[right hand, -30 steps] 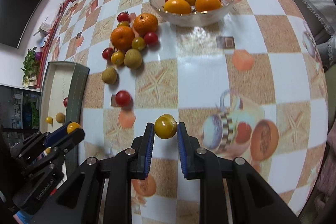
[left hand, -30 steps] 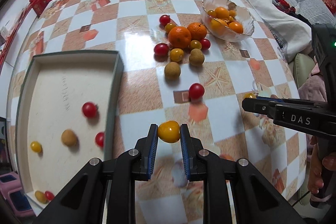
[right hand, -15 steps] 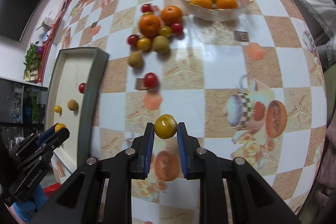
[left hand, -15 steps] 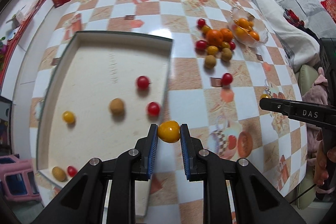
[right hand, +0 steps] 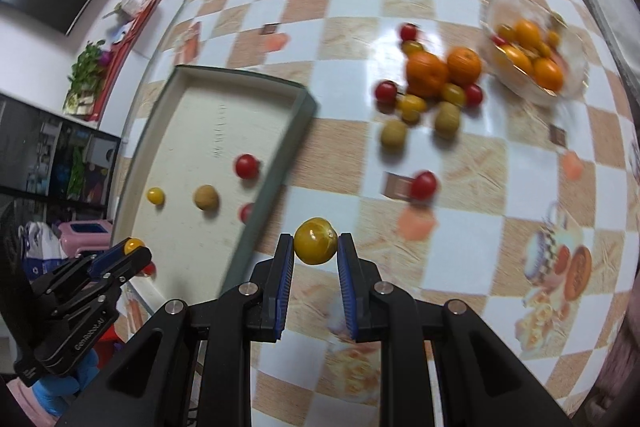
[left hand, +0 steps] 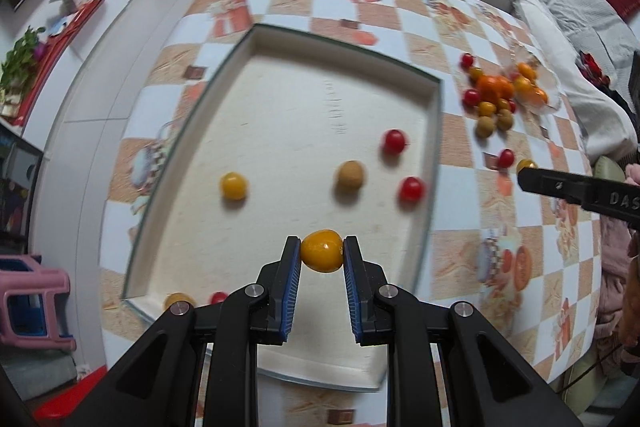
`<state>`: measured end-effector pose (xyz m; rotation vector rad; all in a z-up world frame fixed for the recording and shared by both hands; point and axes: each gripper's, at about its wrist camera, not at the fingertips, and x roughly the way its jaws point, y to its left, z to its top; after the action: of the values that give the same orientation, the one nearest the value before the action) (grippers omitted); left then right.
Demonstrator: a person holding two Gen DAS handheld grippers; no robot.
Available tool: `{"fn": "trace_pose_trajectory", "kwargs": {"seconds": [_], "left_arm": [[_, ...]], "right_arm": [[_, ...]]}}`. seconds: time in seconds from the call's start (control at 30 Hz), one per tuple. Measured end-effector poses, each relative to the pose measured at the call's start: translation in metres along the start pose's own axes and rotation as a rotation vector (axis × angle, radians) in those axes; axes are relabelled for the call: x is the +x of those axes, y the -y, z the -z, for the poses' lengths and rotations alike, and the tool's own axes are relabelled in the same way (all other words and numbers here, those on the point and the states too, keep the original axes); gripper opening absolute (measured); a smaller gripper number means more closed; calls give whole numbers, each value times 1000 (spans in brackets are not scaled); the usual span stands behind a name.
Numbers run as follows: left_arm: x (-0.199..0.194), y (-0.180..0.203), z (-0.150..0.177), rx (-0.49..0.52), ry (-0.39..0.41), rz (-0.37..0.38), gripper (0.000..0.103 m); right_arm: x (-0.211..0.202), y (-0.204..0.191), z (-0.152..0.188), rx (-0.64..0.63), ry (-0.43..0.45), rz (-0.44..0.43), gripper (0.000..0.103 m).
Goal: Organize fruits
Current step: 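Carry both yellow tomatoes over the tray and open both tools to drop them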
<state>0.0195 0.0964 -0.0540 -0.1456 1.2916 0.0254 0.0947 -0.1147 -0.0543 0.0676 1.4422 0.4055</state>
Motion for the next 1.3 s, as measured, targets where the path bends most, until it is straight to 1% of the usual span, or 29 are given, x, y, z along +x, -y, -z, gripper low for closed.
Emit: {"fn": "trace_pose_trajectory", "kwargs": {"seconds": [0.2, 0.33, 0.47, 0.7, 0.87, 0.93, 0.97, 1.03, 1.07, 1.1, 1.13, 1.17, 1.2, 1.27, 1.3], "left_arm": [[14, -23, 1, -18, -3, -37, 23], [27, -29, 0, -27, -18, -47, 23], [42, -30, 0, -15, -43, -57, 23], [54, -32, 0, -20, -68, -60, 23], [60, -34, -1, -26, -81, -70, 23], [61, -35, 0, -28, -84, -68, 23], [62, -35, -1, -27, -86, -68, 23], [63, -34, -2, -19, -89, -66, 23], [63, -34, -2, -15, -89, -61, 31], [63, -33, -3, -15, -91, -51, 39], [62, -32, -3, -15, -86, -54, 60], [60, -31, -3, -12, -69, -68, 65], [58, -30, -4, -7, -56, -76, 65], [59, -30, -5, -8, -68, -71, 66], [59, -31, -6, -10, -72, -75, 66]], "right_arm": [[15, -37, -18, -70, -10, -6, 24], [32, -59, -37, -119, -23, -6, 24], [54, -75, -58, -163, -37, 14, 24], [88, -78, -83, -155, -67, 68, 24], [107, -76, -88, -147, -113, 91, 25], [110, -79, -88, -154, -114, 97, 26], [111, -81, -88, -164, -113, 100, 28], [113, -84, -88, -179, -120, 93, 35], [113, -86, -88, -184, -125, 85, 41], [114, -88, -89, -189, -129, 81, 44], [114, -90, -89, -193, -131, 83, 46], [115, -91, -89, -197, -130, 92, 49], [115, -91, -90, -197, -130, 96, 50], [114, -92, -89, -187, -128, 85, 51], [112, -91, -90, -181, -125, 78, 57]]}}
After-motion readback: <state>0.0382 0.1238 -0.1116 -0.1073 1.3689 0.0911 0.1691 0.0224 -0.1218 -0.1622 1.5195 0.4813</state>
